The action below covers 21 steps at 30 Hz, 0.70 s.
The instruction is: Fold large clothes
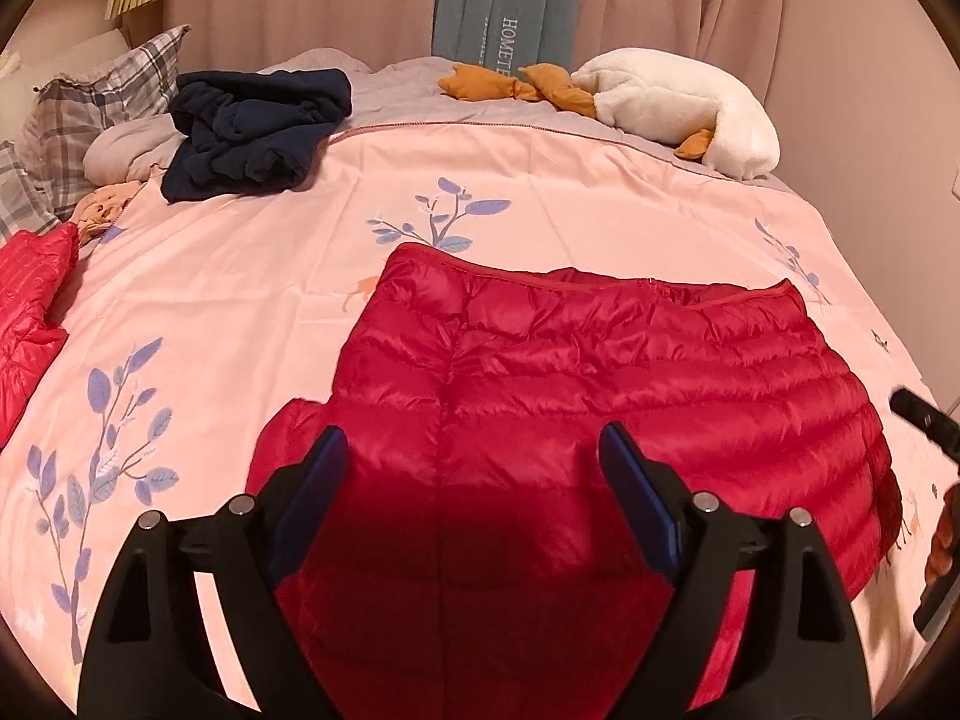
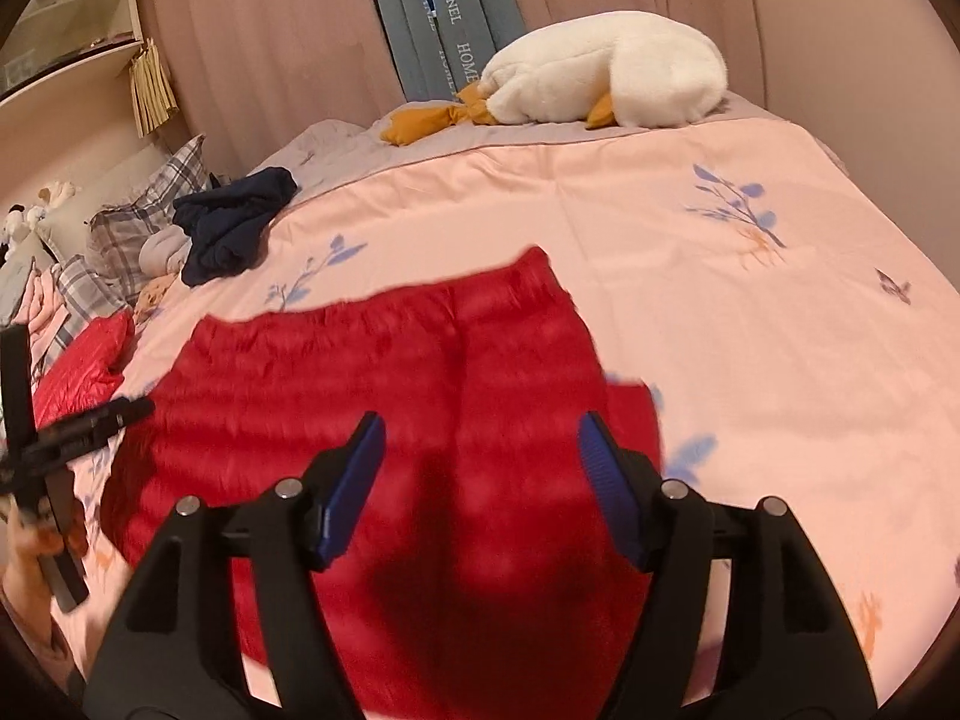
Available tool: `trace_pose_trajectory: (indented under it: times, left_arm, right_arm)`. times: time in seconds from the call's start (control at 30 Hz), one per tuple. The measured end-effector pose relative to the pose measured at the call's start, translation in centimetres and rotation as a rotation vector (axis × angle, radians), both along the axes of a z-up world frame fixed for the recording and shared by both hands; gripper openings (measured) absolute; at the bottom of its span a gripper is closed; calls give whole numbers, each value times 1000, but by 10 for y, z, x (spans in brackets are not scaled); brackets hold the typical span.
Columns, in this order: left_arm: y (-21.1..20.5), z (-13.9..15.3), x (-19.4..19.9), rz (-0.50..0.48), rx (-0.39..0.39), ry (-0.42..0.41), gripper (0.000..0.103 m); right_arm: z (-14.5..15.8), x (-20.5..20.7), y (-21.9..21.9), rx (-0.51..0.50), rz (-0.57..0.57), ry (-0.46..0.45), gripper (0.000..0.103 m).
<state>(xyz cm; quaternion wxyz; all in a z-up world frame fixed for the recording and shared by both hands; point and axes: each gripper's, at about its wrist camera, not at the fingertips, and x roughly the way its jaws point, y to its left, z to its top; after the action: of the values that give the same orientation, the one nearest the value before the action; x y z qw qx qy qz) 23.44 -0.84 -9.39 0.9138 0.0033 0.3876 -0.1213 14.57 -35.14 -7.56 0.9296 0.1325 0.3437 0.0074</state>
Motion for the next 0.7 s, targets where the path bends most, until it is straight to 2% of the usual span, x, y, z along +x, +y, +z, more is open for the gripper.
trace_pose_trajectory:
  times: [0.13,0.23,0.4,0.53,0.7]
  left_arm:
    - [-9,-6,8,-26,-3,16,86]
    - [-19,-17,12,-50,31,31,86]
    - [-21,-30,17,-74,40,57,87]
    - [-20,-26,18,-68,33,56,87]
    - [-22,-11,9,-79,11,6,87]
  right_arm:
    - [-5,31,13,-4,35,32,68]
    - [-24,50,22,-40,51,104,68]
    - [-47,61,20,-32,65,148,70]
    - [-42,61,19,-23,56,159,70]
    - [-21,52,20,-24,53,86,73]
